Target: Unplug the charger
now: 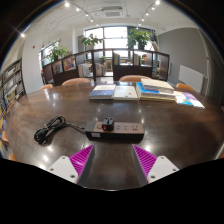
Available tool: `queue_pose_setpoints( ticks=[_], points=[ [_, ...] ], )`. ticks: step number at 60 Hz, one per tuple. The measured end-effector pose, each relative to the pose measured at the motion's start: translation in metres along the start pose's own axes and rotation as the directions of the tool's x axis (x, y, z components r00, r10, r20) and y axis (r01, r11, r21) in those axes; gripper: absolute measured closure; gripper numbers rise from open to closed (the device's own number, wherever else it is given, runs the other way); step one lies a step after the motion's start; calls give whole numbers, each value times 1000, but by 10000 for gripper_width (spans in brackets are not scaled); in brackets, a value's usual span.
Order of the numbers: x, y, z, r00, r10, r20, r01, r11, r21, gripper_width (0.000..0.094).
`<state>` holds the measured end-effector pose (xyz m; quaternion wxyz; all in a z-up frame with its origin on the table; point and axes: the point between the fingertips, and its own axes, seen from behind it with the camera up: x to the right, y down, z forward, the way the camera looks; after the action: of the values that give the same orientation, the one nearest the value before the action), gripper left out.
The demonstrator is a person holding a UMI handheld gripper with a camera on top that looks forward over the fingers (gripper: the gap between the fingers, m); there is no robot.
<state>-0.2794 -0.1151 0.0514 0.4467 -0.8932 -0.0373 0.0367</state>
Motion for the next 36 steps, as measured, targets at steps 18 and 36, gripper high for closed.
queue_pose_setpoints(
  ticks=[18,36],
  points=[
    [-15,-45,118,999,16,-45,-15,999,31,405],
    [-16,-48,126,997,29,-65,-28,1000,12,796]
  ],
)
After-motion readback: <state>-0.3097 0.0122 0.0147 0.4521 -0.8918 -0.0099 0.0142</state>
